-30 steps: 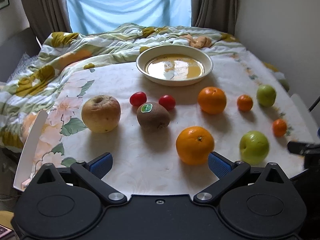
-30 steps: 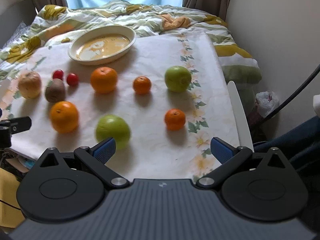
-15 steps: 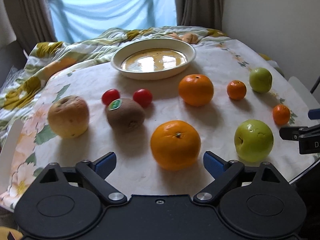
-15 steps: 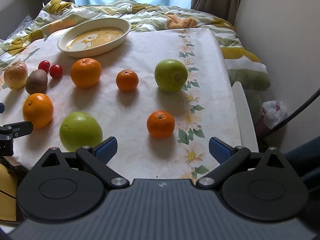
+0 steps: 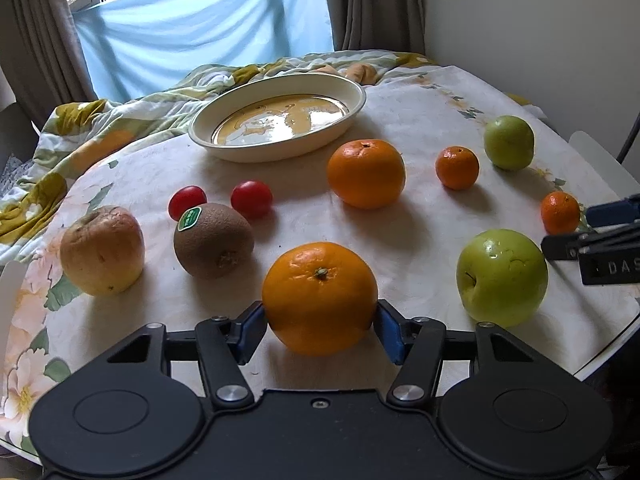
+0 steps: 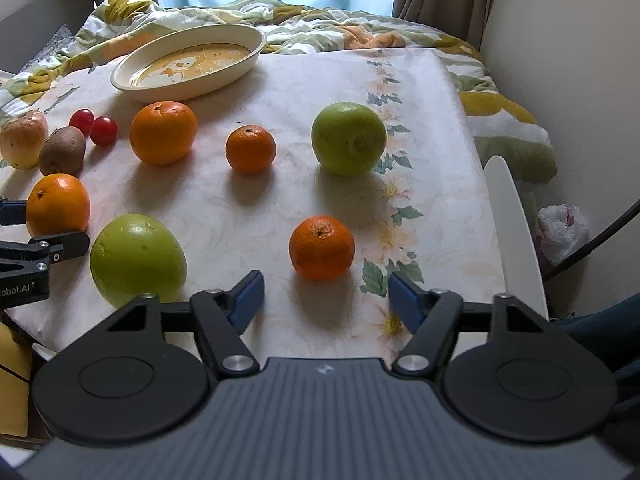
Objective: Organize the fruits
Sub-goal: 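Grasp the large orange with the left gripper while the right gripper grasps a mandarin, then carry the orange and mandarin in both grippers over the white bowl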
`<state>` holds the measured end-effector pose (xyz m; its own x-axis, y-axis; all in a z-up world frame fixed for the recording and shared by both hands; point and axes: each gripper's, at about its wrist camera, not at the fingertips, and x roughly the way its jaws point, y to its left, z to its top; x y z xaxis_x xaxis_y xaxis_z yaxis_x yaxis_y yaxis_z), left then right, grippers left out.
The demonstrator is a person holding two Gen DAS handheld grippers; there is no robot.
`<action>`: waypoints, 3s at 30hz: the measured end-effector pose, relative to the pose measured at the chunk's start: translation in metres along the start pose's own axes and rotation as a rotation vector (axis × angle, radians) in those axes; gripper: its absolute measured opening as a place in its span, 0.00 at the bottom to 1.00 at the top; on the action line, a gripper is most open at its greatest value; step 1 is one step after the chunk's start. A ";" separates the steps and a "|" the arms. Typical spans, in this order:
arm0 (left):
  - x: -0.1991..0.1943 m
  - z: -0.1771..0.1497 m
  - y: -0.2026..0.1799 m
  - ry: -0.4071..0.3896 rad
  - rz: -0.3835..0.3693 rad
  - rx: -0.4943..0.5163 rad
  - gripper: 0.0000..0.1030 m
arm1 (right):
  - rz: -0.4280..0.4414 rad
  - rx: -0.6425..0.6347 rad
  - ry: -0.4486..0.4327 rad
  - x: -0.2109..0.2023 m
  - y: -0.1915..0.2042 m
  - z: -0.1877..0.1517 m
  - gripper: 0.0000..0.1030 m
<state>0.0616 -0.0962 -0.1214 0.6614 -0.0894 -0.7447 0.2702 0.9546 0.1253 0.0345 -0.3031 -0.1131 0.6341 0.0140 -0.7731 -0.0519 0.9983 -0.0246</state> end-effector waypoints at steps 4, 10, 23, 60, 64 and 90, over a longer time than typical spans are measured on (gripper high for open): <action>-0.001 0.000 0.003 -0.001 -0.013 -0.015 0.61 | 0.008 0.002 -0.009 0.003 0.000 0.003 0.74; -0.001 -0.001 0.003 -0.006 -0.017 0.001 0.60 | 0.021 0.012 -0.019 0.006 0.000 0.006 0.63; -0.025 0.011 0.009 -0.051 -0.014 -0.038 0.60 | 0.046 -0.004 -0.046 -0.004 0.003 0.018 0.50; -0.017 0.203 0.112 -0.146 -0.031 -0.052 0.60 | 0.177 -0.092 -0.203 -0.033 0.032 0.224 0.50; 0.023 0.220 0.115 -0.111 -0.065 -0.027 0.60 | 0.179 -0.069 -0.185 -0.006 0.035 0.244 0.50; 0.172 0.227 0.088 0.054 -0.171 0.143 0.83 | 0.121 0.028 -0.034 0.098 0.037 0.269 0.50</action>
<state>0.3582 -0.0916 -0.0898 0.5598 -0.2276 -0.7968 0.4740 0.8766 0.0827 0.3024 -0.2494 -0.0193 0.6504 0.1354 -0.7475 -0.1079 0.9905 0.0855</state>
